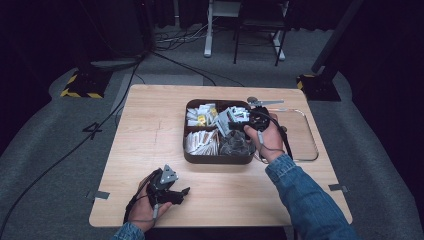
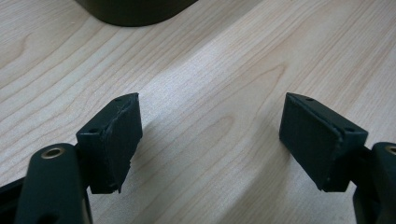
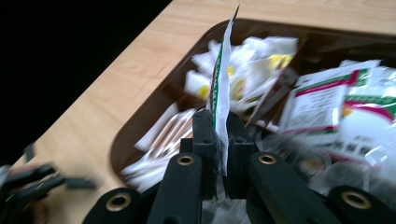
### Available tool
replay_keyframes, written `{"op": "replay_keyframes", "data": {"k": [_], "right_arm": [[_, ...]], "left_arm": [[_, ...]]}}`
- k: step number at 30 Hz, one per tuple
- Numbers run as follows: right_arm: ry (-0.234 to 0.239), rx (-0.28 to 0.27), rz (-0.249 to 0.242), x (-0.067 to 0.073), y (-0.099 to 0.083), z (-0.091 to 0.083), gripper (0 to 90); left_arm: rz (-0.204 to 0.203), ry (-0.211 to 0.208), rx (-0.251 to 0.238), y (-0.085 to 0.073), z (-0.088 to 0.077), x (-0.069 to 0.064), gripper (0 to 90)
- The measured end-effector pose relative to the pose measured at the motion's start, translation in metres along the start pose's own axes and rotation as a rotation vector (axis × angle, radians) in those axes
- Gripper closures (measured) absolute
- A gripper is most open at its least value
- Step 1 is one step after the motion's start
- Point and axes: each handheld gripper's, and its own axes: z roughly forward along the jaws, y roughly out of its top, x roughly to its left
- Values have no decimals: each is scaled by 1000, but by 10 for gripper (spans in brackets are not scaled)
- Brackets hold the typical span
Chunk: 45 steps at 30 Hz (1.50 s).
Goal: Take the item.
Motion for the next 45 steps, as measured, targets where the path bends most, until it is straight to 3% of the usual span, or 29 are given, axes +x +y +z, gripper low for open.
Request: {"op": "replay_keyframes", "data": {"k": [9, 11, 23, 25, 33, 38, 45], "right_arm": [[83, 12, -48, 29, -24, -26, 859], [117, 38, -55, 39, -37, -32, 859], [166, 91, -100, 65, -77, -39, 859], [183, 117, -97, 69, -90, -36, 859], [175, 150, -93, 74, -112, -31, 859], [171, 202, -84, 74, -130, -22, 859], [160, 254, -95, 77, -137, -17, 858]], "left_arm": [[-1, 0, -1, 0, 0, 0, 218], [-1, 0, -1, 0, 0, 0, 218], [1, 0, 0, 0, 0, 0, 218], [1, 0, 1, 0, 0, 0, 217], [1, 0, 0, 0, 0, 0, 218], [1, 0, 0, 0, 0, 0, 218], [1, 0, 0, 0, 0, 0, 218]]}}
